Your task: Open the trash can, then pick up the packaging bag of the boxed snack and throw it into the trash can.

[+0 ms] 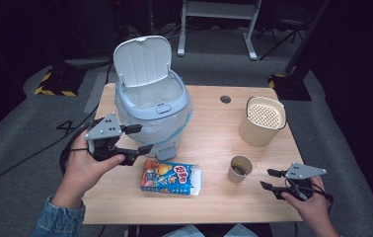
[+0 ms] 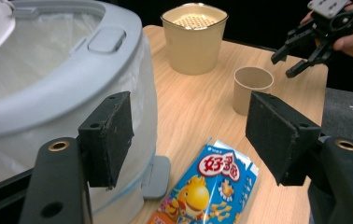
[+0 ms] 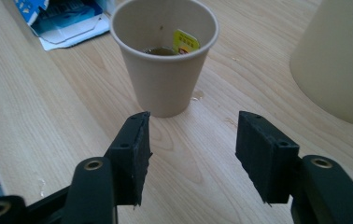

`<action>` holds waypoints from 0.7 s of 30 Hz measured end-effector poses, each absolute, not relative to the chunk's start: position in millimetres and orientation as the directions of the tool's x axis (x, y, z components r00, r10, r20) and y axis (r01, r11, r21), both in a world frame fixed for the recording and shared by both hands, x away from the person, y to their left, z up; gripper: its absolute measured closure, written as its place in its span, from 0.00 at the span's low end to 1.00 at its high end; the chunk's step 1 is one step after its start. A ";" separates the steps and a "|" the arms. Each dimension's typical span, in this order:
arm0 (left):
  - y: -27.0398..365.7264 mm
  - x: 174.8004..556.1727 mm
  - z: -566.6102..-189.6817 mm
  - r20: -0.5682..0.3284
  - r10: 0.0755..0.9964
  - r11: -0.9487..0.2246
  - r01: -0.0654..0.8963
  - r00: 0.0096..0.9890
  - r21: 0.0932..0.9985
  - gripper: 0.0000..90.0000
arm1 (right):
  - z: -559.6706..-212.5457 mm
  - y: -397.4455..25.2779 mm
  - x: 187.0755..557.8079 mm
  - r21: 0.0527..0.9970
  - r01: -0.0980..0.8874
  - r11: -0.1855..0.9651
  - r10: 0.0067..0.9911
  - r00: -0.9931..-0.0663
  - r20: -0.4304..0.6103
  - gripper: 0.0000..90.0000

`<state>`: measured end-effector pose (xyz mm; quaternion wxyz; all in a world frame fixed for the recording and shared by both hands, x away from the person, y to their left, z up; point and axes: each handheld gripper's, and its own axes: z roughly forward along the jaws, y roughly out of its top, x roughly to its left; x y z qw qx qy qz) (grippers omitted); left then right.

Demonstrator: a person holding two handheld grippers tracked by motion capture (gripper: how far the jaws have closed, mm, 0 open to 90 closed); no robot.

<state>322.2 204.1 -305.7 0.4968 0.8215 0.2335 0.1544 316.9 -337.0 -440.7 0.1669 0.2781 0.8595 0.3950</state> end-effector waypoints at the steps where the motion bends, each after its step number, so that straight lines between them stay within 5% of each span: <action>1: 206.3 319.5 -308.3 0.017 0.534 -0.398 0.234 0.845 0.887 0.38 | -437.9 -335.6 315.6 0.773 0.344 0.532 0.607 -0.792 -0.065 0.51; 21: 254.6 297.7 -422.3 -0.098 0.612 -0.338 0.372 0.785 0.865 0.45 | -382.2 -279.6 307.9 0.833 0.289 0.472 0.488 -0.872 0.026 0.40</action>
